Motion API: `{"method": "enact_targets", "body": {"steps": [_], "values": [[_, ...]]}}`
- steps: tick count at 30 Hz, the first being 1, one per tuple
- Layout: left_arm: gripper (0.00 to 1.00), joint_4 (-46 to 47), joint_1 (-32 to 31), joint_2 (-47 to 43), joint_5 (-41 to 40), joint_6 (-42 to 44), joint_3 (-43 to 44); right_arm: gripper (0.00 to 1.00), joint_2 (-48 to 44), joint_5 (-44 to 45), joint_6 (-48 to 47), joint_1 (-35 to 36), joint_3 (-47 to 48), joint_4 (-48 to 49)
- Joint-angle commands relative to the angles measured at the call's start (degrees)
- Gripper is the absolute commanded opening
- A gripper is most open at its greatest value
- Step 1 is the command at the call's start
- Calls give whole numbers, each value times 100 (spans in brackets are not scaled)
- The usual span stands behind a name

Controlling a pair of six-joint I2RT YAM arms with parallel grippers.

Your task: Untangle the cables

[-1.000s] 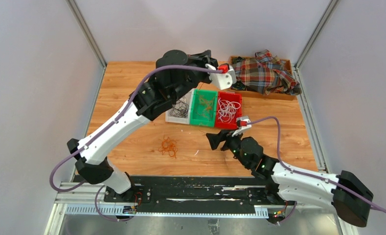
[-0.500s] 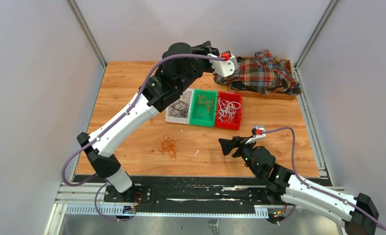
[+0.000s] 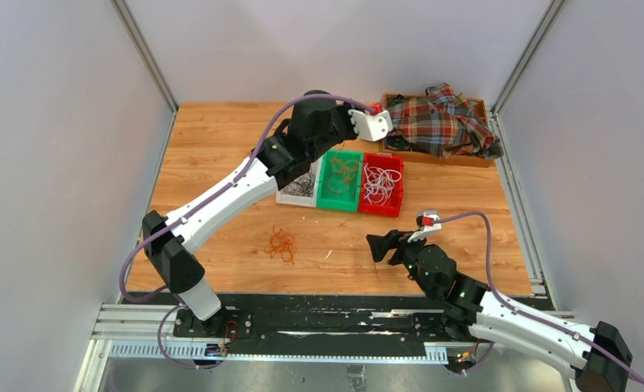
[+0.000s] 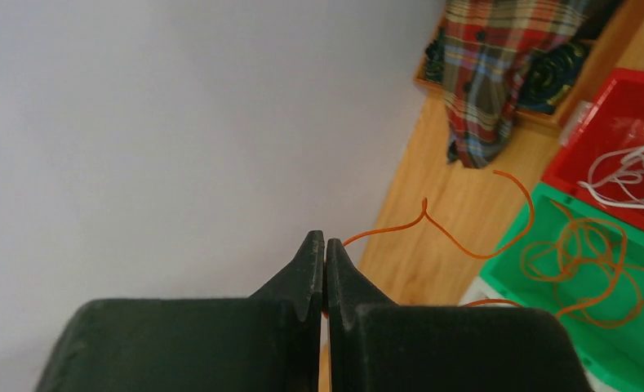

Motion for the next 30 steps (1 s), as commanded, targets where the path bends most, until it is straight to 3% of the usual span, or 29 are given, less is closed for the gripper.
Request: {"method": "enact_targets", "body": {"steps": [1, 6, 15, 30], "values": [[1, 300, 262, -241, 328, -664, -597, 76, -140, 129, -165, -61, -24, -119], [0, -297, 429, -77, 496, -1150, -676, 76, -246, 187, -149, -59, -180, 38], [0, -346, 415, 201, 191, -1539, -1254, 76, -194, 228, -103, -61, -216, 82], [1, 169, 389, 1126, 604, -1288, -1442, 76, -549, 444, 95, -61, -473, 66]]}}
